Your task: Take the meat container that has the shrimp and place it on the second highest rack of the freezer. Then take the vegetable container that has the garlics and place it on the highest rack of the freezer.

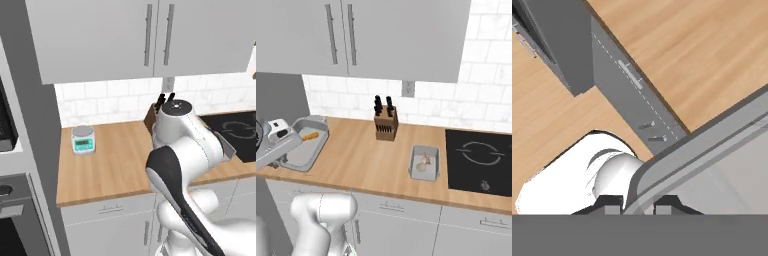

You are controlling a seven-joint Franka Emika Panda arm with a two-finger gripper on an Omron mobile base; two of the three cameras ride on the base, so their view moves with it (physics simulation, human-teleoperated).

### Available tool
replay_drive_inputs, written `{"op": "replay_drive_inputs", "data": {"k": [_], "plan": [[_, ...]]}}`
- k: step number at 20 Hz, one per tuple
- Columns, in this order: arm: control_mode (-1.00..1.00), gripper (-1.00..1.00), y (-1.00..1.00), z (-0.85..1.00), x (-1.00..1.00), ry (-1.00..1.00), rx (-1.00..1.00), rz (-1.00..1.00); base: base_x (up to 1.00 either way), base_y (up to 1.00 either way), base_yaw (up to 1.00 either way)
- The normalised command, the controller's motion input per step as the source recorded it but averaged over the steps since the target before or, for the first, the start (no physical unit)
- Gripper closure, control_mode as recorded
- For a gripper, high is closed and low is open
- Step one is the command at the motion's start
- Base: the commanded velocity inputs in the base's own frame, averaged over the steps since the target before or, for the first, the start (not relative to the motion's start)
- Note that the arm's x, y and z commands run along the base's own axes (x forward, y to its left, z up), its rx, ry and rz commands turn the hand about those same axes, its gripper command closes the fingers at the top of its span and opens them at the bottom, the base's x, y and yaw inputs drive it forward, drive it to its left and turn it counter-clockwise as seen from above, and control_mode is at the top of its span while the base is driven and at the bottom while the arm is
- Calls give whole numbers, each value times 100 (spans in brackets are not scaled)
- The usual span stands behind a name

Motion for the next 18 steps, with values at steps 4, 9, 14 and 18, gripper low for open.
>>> {"op": "replay_drive_inputs", "data": {"k": [4,9,14,18], "plan": [[100,100,0,0,0,0,0,0,-94,80,-1],[100,100,0,0,0,0,0,0,-36,100,-2],[100,100,0,0,0,0,0,0,-1,100,1],[100,100,0,0,0,0,0,0,0,100,3]]}}
